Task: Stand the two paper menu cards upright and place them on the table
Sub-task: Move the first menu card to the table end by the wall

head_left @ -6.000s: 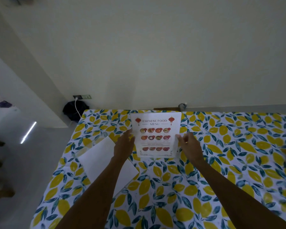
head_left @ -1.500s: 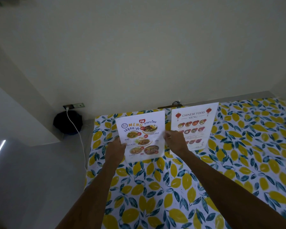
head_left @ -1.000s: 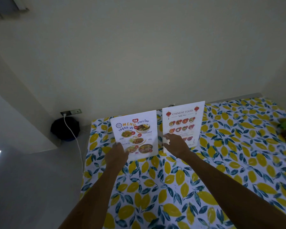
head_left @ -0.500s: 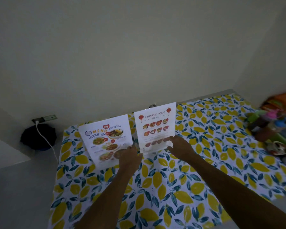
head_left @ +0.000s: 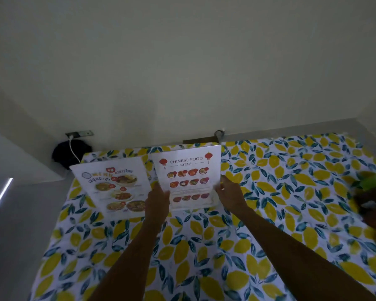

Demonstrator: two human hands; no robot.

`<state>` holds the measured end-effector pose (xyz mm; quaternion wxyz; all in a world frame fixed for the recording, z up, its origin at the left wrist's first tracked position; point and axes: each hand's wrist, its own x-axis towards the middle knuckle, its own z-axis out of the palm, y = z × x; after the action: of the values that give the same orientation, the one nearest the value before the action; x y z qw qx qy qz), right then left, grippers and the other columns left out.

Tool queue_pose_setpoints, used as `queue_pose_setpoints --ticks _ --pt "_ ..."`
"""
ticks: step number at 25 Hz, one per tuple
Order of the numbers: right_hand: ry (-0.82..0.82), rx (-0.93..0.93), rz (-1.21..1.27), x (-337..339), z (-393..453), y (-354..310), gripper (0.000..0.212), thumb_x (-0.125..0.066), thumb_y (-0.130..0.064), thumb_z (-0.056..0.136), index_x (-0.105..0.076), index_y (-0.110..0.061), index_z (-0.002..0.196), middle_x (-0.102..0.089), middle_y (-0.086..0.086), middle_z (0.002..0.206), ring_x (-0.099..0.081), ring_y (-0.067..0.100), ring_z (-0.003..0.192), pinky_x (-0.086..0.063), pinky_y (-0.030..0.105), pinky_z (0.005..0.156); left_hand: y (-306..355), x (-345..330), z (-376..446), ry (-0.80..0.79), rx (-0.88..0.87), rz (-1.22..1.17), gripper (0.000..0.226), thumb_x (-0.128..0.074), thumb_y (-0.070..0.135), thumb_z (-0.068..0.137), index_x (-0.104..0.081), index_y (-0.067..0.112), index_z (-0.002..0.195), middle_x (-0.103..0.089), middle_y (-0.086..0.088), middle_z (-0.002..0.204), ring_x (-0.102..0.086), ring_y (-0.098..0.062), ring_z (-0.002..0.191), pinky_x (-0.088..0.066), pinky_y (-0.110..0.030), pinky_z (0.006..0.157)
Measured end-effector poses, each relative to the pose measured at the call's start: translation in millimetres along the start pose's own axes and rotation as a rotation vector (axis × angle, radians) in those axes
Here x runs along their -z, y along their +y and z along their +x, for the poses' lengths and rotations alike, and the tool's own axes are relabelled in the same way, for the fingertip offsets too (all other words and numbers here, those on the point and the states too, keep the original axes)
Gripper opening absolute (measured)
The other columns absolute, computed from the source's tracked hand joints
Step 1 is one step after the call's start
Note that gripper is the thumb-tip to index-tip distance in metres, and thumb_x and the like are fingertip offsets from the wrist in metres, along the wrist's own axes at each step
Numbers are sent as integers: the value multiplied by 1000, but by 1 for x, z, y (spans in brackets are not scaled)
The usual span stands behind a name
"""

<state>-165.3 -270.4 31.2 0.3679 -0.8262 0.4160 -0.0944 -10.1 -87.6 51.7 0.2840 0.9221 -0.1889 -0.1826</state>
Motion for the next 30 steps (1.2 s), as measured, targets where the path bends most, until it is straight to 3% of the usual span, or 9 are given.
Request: queue_pose_setpoints --ticks 2,6,11,15,20,27,30 --pt "-10 33 21 5 2 5 20 -58 -26 92 -58 -7 99 -71 14 89 -67 31 79 -55 38 65 -1 -4 1 17 -4 -20 38 -58 36 91 -46 12 117 -67 -21 103 -67 -40 87 -58 -51 75" --pt "-24 76 40 24 4 9 17 -59 -25 93 -52 -10 87 -69 12 87 -65 30 77 -51 37 62 18 1 -8 49 -39 -5 41 -57 36 91 -48 13 124 -66 -16 113 -65 -37 96 -56 -51 80" --pt "74 79 8 73 -6 20 20 -59 -26 93 -57 -7 99 -71 14 93 -68 31 85 -56 40 68 59 -3 -21 39 -194 -57 35 -62 25 90 -54 8 119 -71 -15 107 -70 -29 87 -58 -39 70" --pt "180 57 -31 126 -16 41 23 -59 -27 92 -58 -7 103 -72 16 96 -68 33 88 -57 42 71 108 -19 -30 -30 -307 -160 30 -66 19 87 -59 8 114 -73 -11 104 -71 -24 84 -59 -40 70" --pt "299 -2 -98 212 -18 87 21 -59 -28 92 -57 -8 98 -72 16 94 -69 33 88 -56 40 71 194 -59 -43 -88 -449 -167 27 -67 18 87 -61 10 113 -74 -8 108 -71 -25 91 -50 -28 68" --pt "439 -62 -182 348 36 181 22 -60 -26 91 -59 -5 97 -72 17 95 -67 37 88 -47 34 70 340 -151 -47 -110 -575 -183 24 -69 20 86 -63 9 107 -73 -10 108 -70 -26 96 -55 -33 75" --pt "423 -67 -181 404 84 235 23 -61 -28 90 -59 -7 99 -73 18 97 -67 39 90 -55 41 78 410 -200 -46 -95 -565 -177 19 -66 20 88 -59 7 101 -70 -8 92 -68 -24 83 -50 -26 66"
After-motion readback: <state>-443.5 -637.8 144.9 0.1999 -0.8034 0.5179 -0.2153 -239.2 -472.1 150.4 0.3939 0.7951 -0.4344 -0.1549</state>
